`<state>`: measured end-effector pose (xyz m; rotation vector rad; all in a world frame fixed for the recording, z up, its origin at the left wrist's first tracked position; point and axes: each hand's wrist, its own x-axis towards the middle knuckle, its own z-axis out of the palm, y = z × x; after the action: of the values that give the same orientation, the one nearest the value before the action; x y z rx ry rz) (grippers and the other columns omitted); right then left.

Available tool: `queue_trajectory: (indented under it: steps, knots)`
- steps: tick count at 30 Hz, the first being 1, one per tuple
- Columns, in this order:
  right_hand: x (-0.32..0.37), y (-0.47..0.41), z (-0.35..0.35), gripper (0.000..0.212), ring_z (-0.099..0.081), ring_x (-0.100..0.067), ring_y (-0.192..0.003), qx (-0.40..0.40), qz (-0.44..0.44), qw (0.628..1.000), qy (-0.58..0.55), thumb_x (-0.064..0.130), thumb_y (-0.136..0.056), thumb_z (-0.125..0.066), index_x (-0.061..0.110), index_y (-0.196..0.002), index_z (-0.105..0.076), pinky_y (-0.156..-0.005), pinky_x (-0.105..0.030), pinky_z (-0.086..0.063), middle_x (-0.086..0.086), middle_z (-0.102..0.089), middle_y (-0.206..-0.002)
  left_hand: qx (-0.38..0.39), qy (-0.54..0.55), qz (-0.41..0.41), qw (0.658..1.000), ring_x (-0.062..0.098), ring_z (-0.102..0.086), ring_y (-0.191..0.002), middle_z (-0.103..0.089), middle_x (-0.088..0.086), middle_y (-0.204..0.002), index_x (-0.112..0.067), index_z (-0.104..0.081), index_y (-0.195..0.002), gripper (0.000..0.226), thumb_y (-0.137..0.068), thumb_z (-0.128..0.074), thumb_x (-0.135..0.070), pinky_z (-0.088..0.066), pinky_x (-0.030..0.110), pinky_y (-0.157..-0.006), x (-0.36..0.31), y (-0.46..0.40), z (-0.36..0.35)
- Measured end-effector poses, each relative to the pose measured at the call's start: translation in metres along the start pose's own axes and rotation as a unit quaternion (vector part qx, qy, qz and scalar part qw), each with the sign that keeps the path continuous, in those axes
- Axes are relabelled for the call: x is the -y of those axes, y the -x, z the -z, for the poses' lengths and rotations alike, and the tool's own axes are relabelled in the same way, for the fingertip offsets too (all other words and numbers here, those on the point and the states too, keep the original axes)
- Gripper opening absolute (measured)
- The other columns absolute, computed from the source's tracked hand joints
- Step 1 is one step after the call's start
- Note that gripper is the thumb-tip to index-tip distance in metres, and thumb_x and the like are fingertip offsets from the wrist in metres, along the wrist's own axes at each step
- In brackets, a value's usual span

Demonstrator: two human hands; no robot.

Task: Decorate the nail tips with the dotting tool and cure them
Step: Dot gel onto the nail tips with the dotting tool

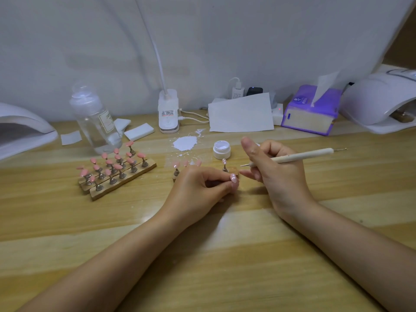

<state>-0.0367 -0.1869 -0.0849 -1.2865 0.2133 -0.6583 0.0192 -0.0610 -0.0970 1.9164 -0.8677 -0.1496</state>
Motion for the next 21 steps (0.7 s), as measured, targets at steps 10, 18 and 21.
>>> queue_trajectory:
  steps: [10, 18, 21]
  knots:
    - [-0.007, 0.002, 0.005, 0.033, -0.055, -0.005, -0.047, 0.052, -0.007, 0.997, 0.054, -0.007, -0.075, -0.063, 0.014, -0.058, -0.044, -0.077, -0.045, -0.051, 0.009, -0.052, -0.044, 0.022, 0.044, 0.021, 0.999, 0.009, -0.065, -0.064, -0.072, -0.010, -0.071, -0.033, -0.071, -0.077, 0.014, -0.081, -0.068, -0.019, -0.040, 0.048, -0.100, 0.000, 0.001, -0.001]
    - [-0.011, 0.002, 0.007, 0.046, -0.053, -0.007, -0.043, 0.056, -0.024, 0.997, 0.038, -0.004, -0.073, -0.068, 0.020, -0.046, -0.039, -0.062, -0.031, -0.050, 0.010, -0.043, -0.039, 0.033, 0.062, 0.006, 0.997, 0.005, -0.060, -0.062, -0.072, -0.006, -0.072, -0.034, -0.072, -0.073, 0.020, -0.080, -0.068, -0.016, -0.050, 0.023, -0.073, 0.003, 0.000, 0.000]
    - [-0.011, 0.001, 0.007, 0.048, -0.046, -0.006, -0.040, 0.062, -0.016, 0.996, 0.069, -0.010, -0.068, -0.061, 0.021, -0.042, -0.038, -0.057, -0.028, -0.037, 0.009, -0.040, -0.037, 0.034, 0.064, 0.001, 0.997, 0.004, -0.060, -0.062, -0.072, -0.008, -0.070, -0.037, -0.070, -0.074, 0.025, -0.079, -0.069, -0.013, -0.051, 0.016, -0.065, 0.004, 0.000, 0.000]
